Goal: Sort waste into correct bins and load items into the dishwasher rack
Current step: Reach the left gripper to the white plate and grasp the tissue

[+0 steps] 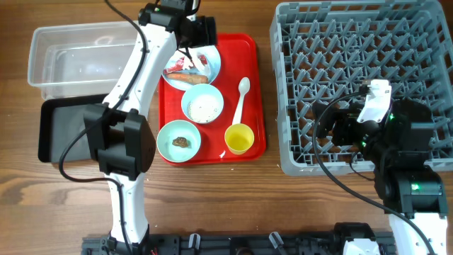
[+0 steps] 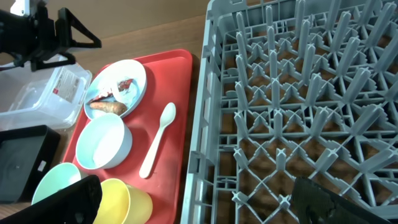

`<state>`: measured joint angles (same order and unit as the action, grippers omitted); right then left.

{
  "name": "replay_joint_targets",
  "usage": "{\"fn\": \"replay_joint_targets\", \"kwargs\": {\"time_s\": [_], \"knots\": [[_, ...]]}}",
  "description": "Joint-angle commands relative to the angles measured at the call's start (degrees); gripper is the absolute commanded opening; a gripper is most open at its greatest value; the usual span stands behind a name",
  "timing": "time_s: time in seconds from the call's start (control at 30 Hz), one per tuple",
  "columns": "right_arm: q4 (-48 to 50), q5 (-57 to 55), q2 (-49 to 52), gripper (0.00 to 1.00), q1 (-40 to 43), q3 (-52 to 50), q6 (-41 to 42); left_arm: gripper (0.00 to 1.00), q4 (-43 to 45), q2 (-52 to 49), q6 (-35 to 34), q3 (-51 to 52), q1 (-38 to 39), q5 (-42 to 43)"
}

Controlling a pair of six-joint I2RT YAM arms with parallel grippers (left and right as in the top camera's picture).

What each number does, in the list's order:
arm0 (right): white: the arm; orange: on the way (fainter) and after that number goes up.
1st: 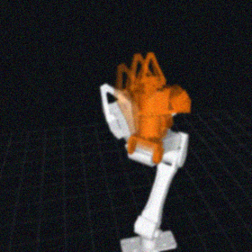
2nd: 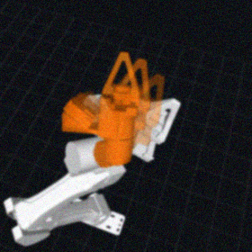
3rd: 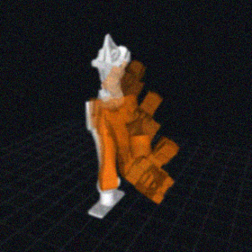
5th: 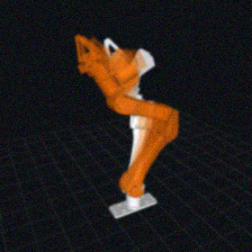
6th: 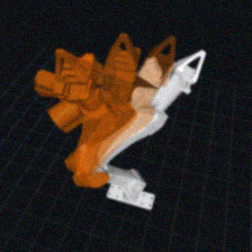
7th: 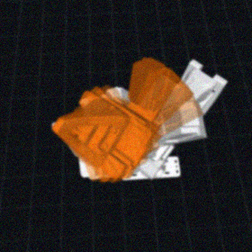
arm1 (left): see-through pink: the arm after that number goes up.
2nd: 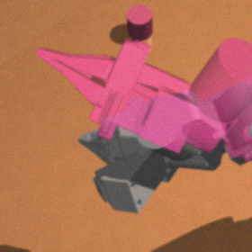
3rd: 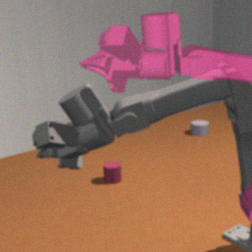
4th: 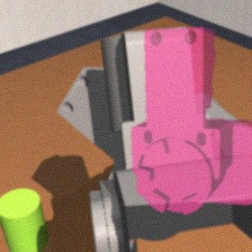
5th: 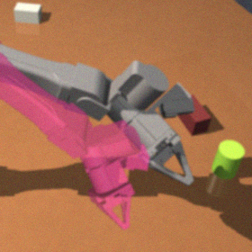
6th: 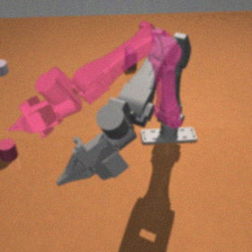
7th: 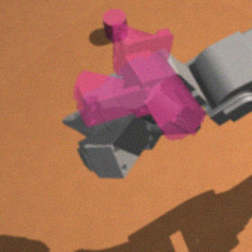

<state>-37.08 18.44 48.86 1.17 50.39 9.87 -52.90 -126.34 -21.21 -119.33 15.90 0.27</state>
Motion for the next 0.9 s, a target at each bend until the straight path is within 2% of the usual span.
{"fn": "replay_joint_targets", "kwargs": {"time_s": [0.0,0.17,0.63,0.67,0.87], "knots": [[0.0,1.1,0.5,1.00,-0.3,1.5,0.8,0.89,0.6,-3.7,-12.2,-0.8,-0.2,-6.0],[-0.1,1.2,2.0,1.00,-0.3,1.5,0.8,0.88,1.3,-7.9,-14.4,-0.8,-0.2,-6.2],[-1.4,1.2,7.6,1.00,-0.3,1.5,0.9,0.87,2.8,-15.9,-14.2,-0.8,-0.3,-6.2],[-1.4,1.2,7.9,1.00,-0.3,1.5,0.9,0.84,2.8,-16.2,-13.9,-0.8,-0.2,-6.2],[-1.4,1.2,8.8,1.00,-0.3,1.5,1.0,0.35,2.8,-18.3,-13.8,-0.8,-0.3,-6.2]]}}
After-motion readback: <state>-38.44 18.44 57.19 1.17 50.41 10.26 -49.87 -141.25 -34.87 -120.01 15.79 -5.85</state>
